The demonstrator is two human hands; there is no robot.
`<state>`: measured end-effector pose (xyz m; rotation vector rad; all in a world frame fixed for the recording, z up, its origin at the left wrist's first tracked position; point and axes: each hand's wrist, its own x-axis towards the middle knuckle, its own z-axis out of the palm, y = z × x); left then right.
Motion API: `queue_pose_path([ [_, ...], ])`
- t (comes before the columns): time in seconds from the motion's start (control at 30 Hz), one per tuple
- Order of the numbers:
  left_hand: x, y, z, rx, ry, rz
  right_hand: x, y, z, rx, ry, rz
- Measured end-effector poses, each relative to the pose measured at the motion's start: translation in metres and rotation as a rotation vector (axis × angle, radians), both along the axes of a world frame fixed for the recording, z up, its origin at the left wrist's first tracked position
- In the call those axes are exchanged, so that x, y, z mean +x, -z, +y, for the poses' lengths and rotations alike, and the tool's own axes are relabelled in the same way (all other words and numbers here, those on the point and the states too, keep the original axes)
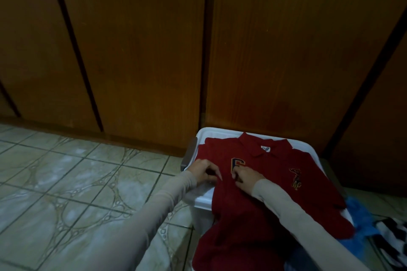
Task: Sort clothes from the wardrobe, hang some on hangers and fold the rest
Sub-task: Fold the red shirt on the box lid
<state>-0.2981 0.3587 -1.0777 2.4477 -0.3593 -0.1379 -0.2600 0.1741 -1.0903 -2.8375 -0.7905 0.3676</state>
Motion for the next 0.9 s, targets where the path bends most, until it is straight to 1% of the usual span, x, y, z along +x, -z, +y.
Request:
queue_pose_path([
  [0.07,0.003,-0.011,-0.002,-0.049,0.016,-0.008,-0.002,-0.001,-0.007,0.061,0.014,0.026],
  [0.2,0.014,-0.039,-0.016,-0.127,0.021,-0.053,-0.008,-0.011,-0.025,0.285,0.083,0.111],
  [0.27,0.022,-0.056,-0.026,-0.175,0.004,-0.115,-0.010,-0.021,-0.035,0.385,0.132,0.089],
  [0.33,0.031,-0.075,-0.037,-0.188,0.016,-0.179,-0.011,-0.033,-0.044,0.487,0.181,0.026],
  [0.43,0.041,-0.105,-0.054,-0.201,0.013,-0.261,-0.013,-0.054,-0.055,0.666,0.235,-0.104],
  [0.53,0.050,-0.136,-0.071,-0.340,-0.050,-0.317,-0.017,-0.077,-0.061,0.876,0.269,-0.219],
  [0.6,0.057,-0.157,-0.084,-0.372,-0.056,-0.343,-0.017,-0.090,-0.065,0.967,0.291,-0.386],
  [0.7,0.062,-0.189,-0.103,-0.413,-0.036,-0.367,-0.016,-0.112,-0.073,0.962,0.313,-0.724],
  [0.83,0.064,-0.231,-0.117,-0.462,-0.086,-0.454,-0.014,-0.149,-0.081,0.963,0.274,-0.984],
  [0.9,0.063,-0.251,-0.121,-0.470,-0.123,-0.500,-0.013,-0.167,-0.079,0.926,0.245,-1.066],
])
